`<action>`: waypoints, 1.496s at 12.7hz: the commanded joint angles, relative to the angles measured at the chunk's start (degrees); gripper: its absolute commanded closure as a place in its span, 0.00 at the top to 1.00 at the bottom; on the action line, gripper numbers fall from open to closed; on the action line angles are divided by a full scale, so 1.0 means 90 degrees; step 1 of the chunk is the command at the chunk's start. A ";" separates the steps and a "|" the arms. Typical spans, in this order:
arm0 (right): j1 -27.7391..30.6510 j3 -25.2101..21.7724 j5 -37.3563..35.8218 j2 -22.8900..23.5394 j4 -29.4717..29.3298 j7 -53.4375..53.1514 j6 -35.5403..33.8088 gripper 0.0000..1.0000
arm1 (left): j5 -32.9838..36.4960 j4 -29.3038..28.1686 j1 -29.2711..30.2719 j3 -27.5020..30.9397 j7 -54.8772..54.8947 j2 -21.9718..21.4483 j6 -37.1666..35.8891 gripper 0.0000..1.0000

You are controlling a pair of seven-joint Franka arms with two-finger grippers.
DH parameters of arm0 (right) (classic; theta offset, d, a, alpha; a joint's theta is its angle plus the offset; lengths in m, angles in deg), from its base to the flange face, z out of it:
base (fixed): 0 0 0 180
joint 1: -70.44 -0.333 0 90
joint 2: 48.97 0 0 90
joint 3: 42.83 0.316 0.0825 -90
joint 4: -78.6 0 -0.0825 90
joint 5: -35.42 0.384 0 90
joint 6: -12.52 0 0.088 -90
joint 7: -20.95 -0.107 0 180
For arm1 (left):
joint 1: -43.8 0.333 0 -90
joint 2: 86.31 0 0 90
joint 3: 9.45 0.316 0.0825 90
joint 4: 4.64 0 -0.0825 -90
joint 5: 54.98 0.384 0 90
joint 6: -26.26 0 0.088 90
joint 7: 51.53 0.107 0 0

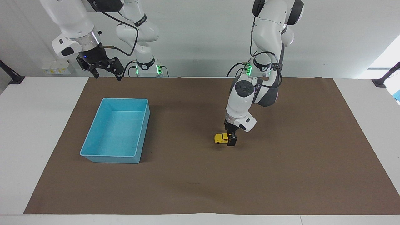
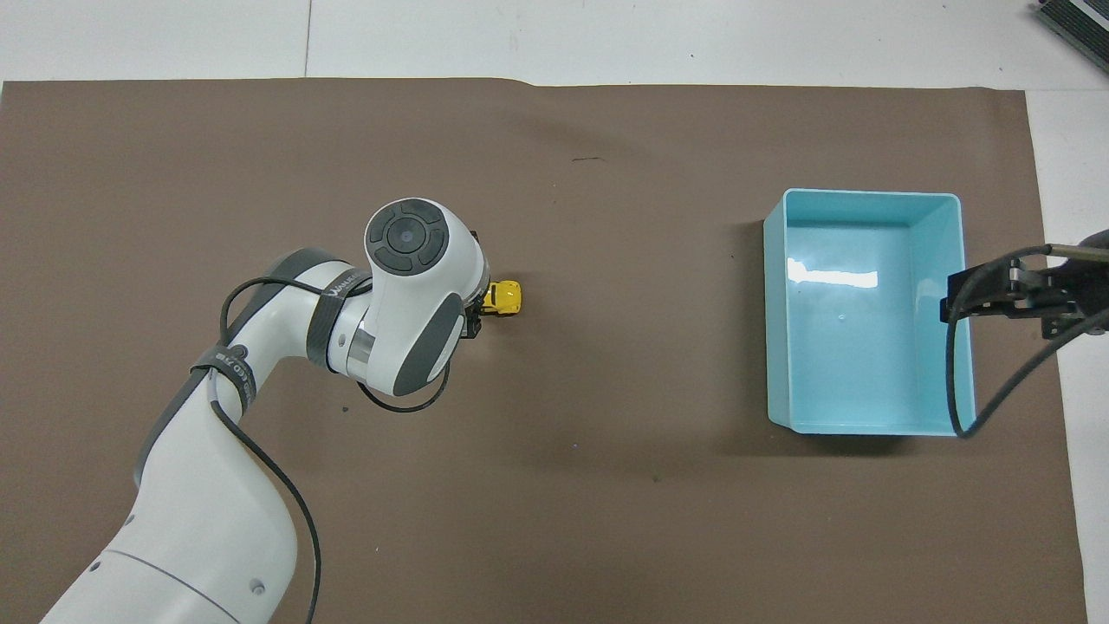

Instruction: Wind up and store yellow beetle car

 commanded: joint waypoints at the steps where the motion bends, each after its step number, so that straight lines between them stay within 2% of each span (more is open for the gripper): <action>1: 0.0066 -0.0007 0.0175 -0.0060 0.0037 0.0109 0.0015 1.00 | -0.0094 -0.0085 -0.0072 0.0090 0.0222 0.0020 0.0040 0.00; 9: 0.0066 -0.0007 0.0175 -0.0060 0.0037 0.0109 0.0015 1.00 | -0.0094 -0.0173 0.0162 0.0109 0.0320 0.0010 0.0030 0.00; 11: 0.0066 -0.0007 0.0175 -0.0060 0.0037 0.0109 0.0015 1.00 | -0.0094 -0.0280 0.0522 0.0109 0.0514 0.0000 0.0001 0.00; 14: 0.0066 0.0002 0.0175 -0.0060 0.0037 0.0100 0.0015 1.00 | -0.0094 -0.0281 0.0592 0.0119 0.0564 0.0000 0.0040 0.00; 19: 0.0066 0.0002 0.0175 -0.0060 0.0037 0.0100 0.0015 1.00 | -0.0094 -0.0437 0.1070 0.0129 0.0935 -0.0029 0.0040 0.01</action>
